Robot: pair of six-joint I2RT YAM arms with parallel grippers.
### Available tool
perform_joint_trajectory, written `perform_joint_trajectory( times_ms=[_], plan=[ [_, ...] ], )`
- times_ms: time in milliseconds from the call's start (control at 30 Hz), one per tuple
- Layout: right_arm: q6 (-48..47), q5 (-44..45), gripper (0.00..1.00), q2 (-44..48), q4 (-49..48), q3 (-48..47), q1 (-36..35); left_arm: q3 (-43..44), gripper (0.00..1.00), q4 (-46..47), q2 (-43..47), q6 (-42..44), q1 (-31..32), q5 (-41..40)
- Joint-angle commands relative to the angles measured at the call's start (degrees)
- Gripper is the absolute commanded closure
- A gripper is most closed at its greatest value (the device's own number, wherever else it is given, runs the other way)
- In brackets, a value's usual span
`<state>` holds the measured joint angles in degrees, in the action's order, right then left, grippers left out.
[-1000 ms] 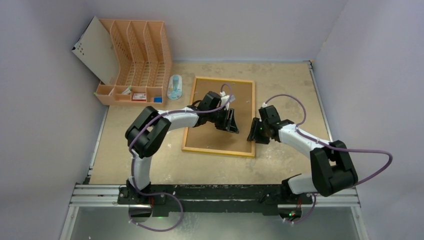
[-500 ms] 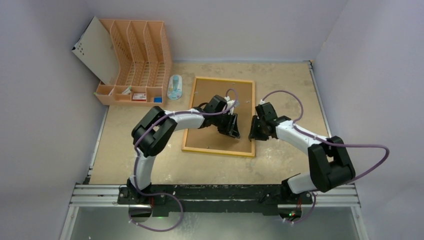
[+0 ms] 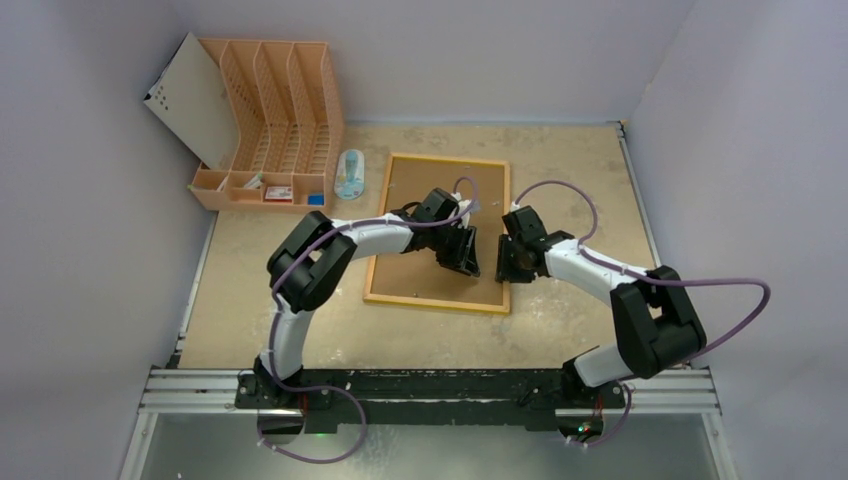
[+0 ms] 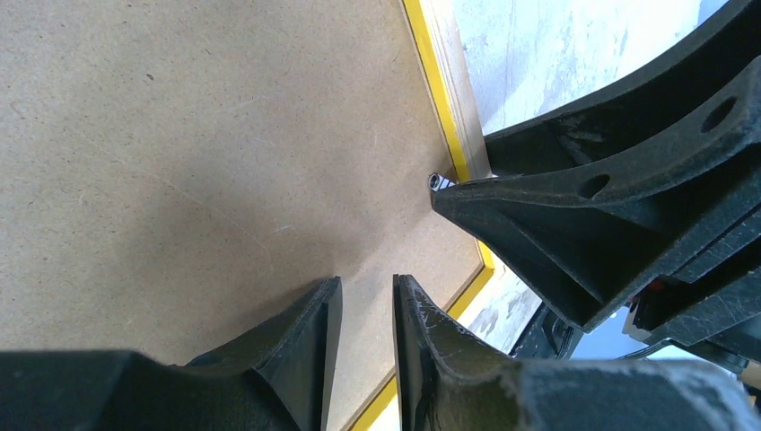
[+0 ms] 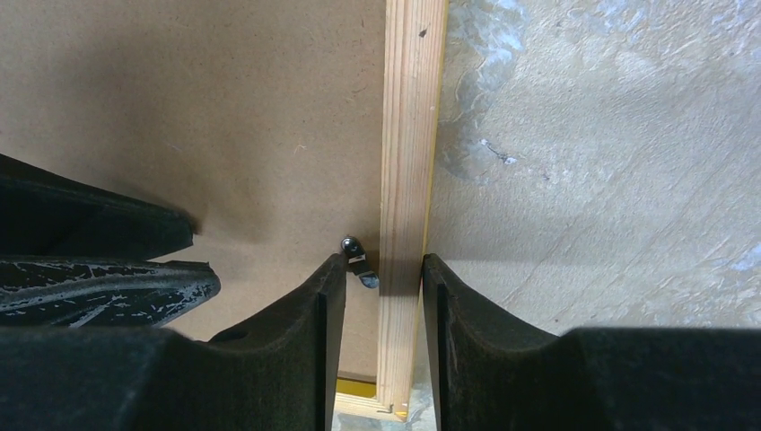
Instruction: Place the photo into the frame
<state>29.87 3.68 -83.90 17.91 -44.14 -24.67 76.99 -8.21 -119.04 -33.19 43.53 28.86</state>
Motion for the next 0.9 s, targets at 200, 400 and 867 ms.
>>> perform_joint_trajectory(
  times_ms=[200,400,867],
  plan=[
    [-1.28,1.21,0.71,-1.36,2.6,-1.26,-1.28,-0.17,0.7,-7.36,-4.44,3.3,-0.02,-6.89],
    [-0.85,2.47,0.76,-1.62,2.71,-1.48,-1.26,-0.17,0.7,-7.35,-4.46,3.31,-0.02,-6.8],
    [2.67,-0.14,0.44,7.47,3.18,-5.31,-1.17,3.14,0.69,-8.99,0.36,4.23,-0.8,-3.39]
  ],
)
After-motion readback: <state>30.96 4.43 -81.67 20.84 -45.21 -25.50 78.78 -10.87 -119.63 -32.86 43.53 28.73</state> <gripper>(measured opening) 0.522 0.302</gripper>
